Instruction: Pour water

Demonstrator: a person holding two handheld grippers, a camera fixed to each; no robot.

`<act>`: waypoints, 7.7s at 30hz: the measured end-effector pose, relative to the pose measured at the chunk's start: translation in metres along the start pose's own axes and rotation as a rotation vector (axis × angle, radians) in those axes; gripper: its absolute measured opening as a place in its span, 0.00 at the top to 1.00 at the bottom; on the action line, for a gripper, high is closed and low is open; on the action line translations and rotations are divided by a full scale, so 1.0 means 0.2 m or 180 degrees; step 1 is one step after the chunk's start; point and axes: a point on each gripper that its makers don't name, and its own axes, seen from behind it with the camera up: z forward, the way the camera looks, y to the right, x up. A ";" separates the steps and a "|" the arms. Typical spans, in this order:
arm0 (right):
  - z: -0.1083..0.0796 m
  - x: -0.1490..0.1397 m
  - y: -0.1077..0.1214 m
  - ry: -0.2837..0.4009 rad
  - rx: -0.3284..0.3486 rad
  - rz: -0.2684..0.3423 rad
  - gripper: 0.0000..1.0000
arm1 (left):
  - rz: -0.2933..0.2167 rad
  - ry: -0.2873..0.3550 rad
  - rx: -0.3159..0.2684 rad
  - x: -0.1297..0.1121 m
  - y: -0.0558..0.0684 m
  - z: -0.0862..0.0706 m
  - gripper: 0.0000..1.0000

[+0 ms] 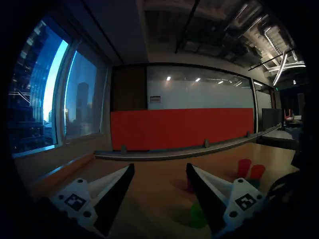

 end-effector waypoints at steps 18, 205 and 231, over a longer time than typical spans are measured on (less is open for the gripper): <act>0.01 -0.08 -0.02 -0.0079 -0.0016 0.0327 0.00 | 0.0010 0.0033 0.0141 -0.18 0.00 0.05 0.04; 0.24 -0.55 -0.18 -0.0264 0.0133 0.0290 0.00 | -0.0085 -0.0119 0.0230 -0.48 0.00 0.19 0.03; 0.25 -0.55 -0.18 -0.0265 0.0133 0.0291 0.00 | -0.0089 -0.0122 0.0228 -0.48 0.00 0.20 0.04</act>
